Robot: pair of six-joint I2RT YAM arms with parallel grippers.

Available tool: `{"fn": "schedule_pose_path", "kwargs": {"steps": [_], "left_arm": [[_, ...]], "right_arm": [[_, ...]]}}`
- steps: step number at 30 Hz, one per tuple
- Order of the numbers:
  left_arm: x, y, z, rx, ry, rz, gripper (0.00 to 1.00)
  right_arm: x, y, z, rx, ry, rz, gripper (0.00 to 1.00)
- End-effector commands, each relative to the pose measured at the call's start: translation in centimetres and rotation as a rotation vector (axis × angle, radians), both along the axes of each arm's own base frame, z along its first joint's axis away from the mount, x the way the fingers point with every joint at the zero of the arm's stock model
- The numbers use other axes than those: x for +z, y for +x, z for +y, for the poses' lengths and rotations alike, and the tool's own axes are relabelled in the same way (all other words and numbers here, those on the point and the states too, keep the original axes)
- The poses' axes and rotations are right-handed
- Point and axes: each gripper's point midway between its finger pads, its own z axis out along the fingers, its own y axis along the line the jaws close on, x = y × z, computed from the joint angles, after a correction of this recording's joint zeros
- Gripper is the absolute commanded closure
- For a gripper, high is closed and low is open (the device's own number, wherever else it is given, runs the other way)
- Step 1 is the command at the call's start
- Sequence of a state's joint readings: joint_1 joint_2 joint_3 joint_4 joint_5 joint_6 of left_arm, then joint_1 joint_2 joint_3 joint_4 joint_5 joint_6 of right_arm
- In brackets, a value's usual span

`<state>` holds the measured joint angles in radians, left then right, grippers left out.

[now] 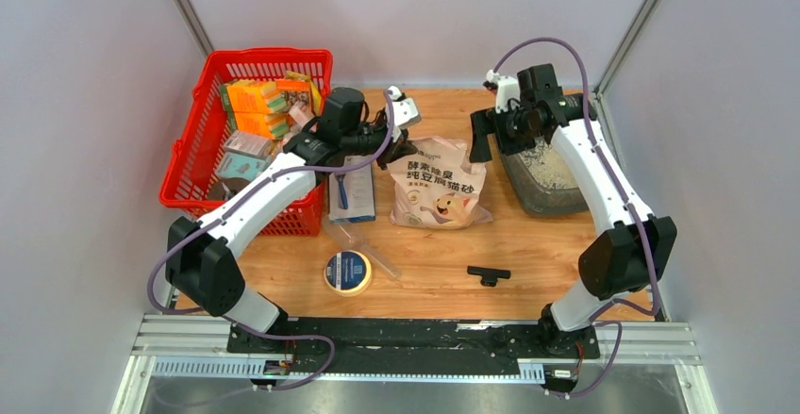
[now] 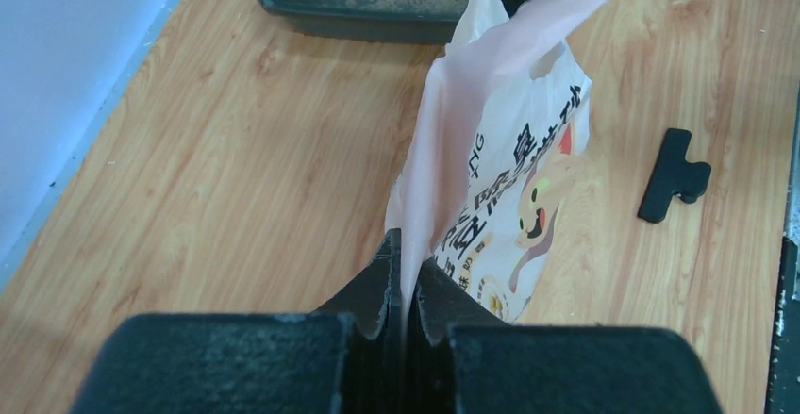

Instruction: Fill the litter box with clean litter

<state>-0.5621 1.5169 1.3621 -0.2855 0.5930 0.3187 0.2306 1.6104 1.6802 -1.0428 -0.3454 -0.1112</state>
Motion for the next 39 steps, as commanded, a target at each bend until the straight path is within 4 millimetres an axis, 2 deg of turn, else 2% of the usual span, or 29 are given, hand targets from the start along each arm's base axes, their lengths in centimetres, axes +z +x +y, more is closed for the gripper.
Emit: {"fn": "schedule_pose_path", "kwargs": {"steps": [1,8,12,14,17,20,21,24,26,29,30,33,36,39], "left_arm": [[8.6,-0.7,-0.3,-0.012,-0.198,-0.186,1.00],[8.9,-0.8,-0.1,0.006,-0.221,-0.183,1.00],[9.6,-0.9,-0.1,0.010,-0.250,-0.188,1.00],[9.8,-1.1,-0.1,0.014,-0.261,-0.184,1.00],[10.9,-1.1,0.0,0.021,-0.295,-0.209,1.00],[11.4,-1.3,0.1,0.019,-0.306,-0.226,1.00],[11.5,-1.4,0.2,0.020,-0.308,-0.235,1.00],[11.5,-1.5,0.4,0.018,-0.301,-0.264,1.00],[11.4,-1.6,0.5,0.018,-0.297,-0.273,1.00],[11.4,-1.6,0.4,0.011,-0.297,-0.286,1.00],[11.4,-1.5,0.3,0.010,-0.298,-0.285,1.00],[11.1,-1.2,-0.1,0.009,-0.303,-0.276,1.00],[11.4,-0.9,-0.4,0.006,-0.311,-0.281,1.00],[11.6,-0.7,-0.4,0.003,-0.310,-0.289,1.00]], "right_arm": [[0.3,-2.6,0.5,0.007,0.019,0.034,0.11],[-1.1,-3.5,0.8,0.000,0.012,0.084,0.11],[-2.3,-2.7,1.3,-0.136,0.008,0.125,0.07],[-3.2,-2.2,1.4,-0.162,-0.044,0.124,0.00],[-3.9,-1.7,0.9,-0.191,-0.157,0.117,0.00],[-3.9,-1.3,-3.0,-0.283,-0.329,0.081,0.00],[-4.4,-1.5,-5.0,-0.326,-0.365,0.104,0.00],[-4.3,-2.7,-8.1,-0.385,-0.396,0.131,0.00],[-4.0,-3.4,-8.8,-0.394,-0.391,0.136,0.00],[-2.6,-4.1,-6.7,-0.320,-0.274,0.139,0.01],[-2.1,-4.6,-3.7,-0.232,-0.134,0.174,0.01],[-0.4,-5.2,1.1,-0.091,0.036,0.189,0.03],[-0.3,-4.9,2.9,-0.031,0.011,0.167,0.05],[-1.0,-4.1,2.7,-0.060,-0.041,0.172,0.10]]}}
